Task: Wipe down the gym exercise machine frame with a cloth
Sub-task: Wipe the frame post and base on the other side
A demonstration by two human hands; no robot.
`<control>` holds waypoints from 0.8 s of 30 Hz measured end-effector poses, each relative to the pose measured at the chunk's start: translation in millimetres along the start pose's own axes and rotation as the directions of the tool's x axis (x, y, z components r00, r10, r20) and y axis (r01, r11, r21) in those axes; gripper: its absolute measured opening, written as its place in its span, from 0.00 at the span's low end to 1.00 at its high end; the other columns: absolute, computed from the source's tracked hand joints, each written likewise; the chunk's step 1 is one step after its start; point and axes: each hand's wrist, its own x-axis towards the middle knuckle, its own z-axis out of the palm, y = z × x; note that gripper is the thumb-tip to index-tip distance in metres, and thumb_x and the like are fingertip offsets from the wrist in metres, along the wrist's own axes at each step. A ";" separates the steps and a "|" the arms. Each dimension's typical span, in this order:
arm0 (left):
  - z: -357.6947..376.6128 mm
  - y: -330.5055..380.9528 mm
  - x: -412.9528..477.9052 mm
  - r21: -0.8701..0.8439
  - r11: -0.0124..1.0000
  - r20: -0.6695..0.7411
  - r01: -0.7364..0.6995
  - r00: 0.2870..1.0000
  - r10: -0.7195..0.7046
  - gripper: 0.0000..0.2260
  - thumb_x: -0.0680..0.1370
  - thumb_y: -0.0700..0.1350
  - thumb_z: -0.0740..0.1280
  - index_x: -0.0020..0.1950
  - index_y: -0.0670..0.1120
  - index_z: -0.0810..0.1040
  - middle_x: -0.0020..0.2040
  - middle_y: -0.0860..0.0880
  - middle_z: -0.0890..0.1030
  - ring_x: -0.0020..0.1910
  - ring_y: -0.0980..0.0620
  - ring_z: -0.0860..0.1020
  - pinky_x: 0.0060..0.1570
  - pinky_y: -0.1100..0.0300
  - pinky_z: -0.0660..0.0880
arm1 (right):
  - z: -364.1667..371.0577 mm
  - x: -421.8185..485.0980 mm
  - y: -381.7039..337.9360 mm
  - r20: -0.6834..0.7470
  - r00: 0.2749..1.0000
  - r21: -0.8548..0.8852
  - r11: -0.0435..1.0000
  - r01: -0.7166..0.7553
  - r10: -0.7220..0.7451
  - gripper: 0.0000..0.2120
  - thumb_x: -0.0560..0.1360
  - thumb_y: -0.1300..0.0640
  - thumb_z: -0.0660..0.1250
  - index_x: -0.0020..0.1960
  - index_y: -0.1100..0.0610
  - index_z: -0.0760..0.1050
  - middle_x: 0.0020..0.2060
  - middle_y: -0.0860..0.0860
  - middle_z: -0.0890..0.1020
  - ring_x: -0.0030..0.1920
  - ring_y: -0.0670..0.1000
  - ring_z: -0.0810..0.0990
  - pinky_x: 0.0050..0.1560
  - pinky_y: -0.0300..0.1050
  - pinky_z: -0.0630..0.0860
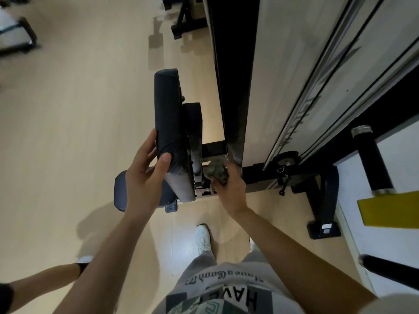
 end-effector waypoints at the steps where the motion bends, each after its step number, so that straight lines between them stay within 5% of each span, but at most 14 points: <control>1: 0.1 -0.4 -0.1 -0.010 1.000 0.000 0.001 1.000 -0.001 0.24 0.78 0.51 0.67 0.74 0.53 0.70 0.68 0.59 0.78 0.69 0.51 0.76 0.62 0.62 0.73 | 0.0 1.5 -0.8 -0.011 0.999 -0.052 0.997 0.052 -0.052 0.22 0.75 0.64 0.73 0.67 0.59 0.72 0.53 0.56 0.82 0.50 0.52 0.82 0.50 0.38 0.76; 4: 0.2 -1.0 -0.3 -0.019 1.000 0.003 -0.009 1.000 0.009 0.24 0.78 0.52 0.67 0.74 0.53 0.70 0.70 0.54 0.77 0.70 0.49 0.75 0.63 0.61 0.73 | 9.0 8.8 -2.2 -0.083 0.970 -0.196 0.958 0.210 -0.230 0.19 0.74 0.67 0.72 0.64 0.65 0.75 0.56 0.61 0.80 0.52 0.55 0.79 0.53 0.46 0.79; 7: 0.2 -1.9 0.1 -0.025 1.000 0.008 -0.020 1.000 0.020 0.23 0.78 0.52 0.67 0.73 0.54 0.70 0.69 0.58 0.78 0.70 0.50 0.75 0.62 0.62 0.73 | 26.7 20.1 -2.7 -0.087 0.950 -0.286 0.921 0.263 -0.299 0.22 0.76 0.65 0.69 0.69 0.64 0.73 0.64 0.65 0.75 0.63 0.59 0.73 0.67 0.46 0.69; 12: 0.0 -5.0 0.3 0.001 1.000 0.005 -0.026 1.000 0.026 0.24 0.78 0.52 0.67 0.74 0.52 0.70 0.69 0.58 0.77 0.70 0.51 0.75 0.64 0.60 0.73 | 45.0 41.7 13.8 0.199 0.951 -0.630 0.712 0.310 -0.238 0.39 0.72 0.53 0.72 0.79 0.59 0.60 0.74 0.60 0.67 0.76 0.65 0.60 0.76 0.58 0.61; 24: 2.7 -2.3 -2.2 -0.018 1.000 -0.004 -0.025 1.000 0.025 0.23 0.79 0.49 0.66 0.75 0.50 0.69 0.67 0.60 0.78 0.70 0.53 0.75 0.62 0.64 0.73 | 40.7 47.7 11.3 0.277 0.953 -0.636 0.719 0.279 -0.125 0.45 0.70 0.49 0.74 0.81 0.55 0.56 0.76 0.57 0.64 0.79 0.62 0.54 0.71 0.60 0.69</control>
